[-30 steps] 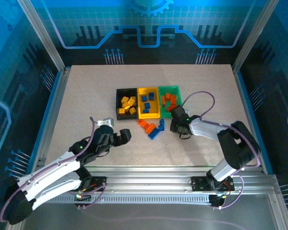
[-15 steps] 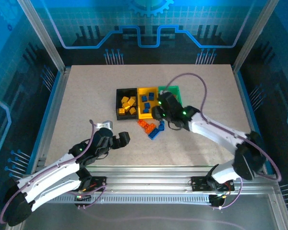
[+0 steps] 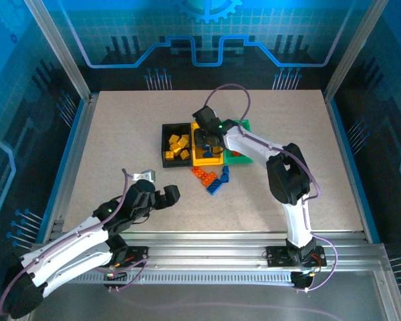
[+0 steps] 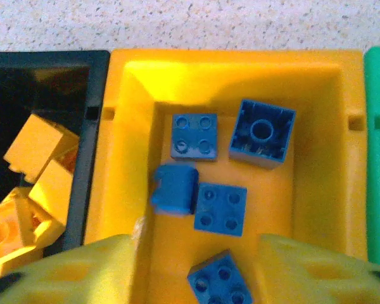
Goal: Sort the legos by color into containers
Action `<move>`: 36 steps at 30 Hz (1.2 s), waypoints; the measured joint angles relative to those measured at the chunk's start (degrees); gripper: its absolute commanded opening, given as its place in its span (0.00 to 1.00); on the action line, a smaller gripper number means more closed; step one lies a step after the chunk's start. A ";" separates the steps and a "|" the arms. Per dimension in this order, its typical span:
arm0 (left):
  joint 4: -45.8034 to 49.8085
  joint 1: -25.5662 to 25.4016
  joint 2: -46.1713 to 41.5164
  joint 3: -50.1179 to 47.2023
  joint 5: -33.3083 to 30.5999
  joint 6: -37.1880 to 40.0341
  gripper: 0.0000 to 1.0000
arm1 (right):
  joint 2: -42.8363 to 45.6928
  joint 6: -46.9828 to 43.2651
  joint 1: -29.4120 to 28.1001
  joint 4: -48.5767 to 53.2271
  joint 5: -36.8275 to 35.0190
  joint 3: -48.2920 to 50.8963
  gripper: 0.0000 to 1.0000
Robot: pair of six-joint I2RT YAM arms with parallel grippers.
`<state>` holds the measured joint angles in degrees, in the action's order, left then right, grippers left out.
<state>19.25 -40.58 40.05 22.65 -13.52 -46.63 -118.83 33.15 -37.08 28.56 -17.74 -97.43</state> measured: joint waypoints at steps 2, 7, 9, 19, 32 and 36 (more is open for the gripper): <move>0.15 0.00 -0.48 -0.33 0.15 0.00 0.99 | 0.26 -0.72 0.31 -0.26 0.22 0.20 0.76; 0.17 0.00 -0.59 -0.42 0.50 0.00 0.99 | 7.78 -1.66 -0.70 -2.99 0.72 9.44 0.82; 0.15 0.00 -0.59 -0.44 0.55 0.00 0.99 | 13.29 -1.70 -1.73 -4.09 0.57 15.08 0.83; -0.63 0.00 0.79 -0.74 0.63 0.00 0.99 | 28.17 4.44 -5.62 -9.05 -2.34 36.83 0.92; -1.68 0.00 1.79 -1.75 2.08 0.00 0.99 | 20.72 10.69 -5.60 -17.97 -6.10 43.10 0.88; -1.66 0.00 1.77 -2.21 2.08 0.00 0.99 | 18.73 12.35 -5.75 -18.82 -5.68 42.69 0.83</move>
<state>17.58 -40.58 41.82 20.45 -11.44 -46.63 -100.09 45.50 -42.83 9.74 -23.42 -54.74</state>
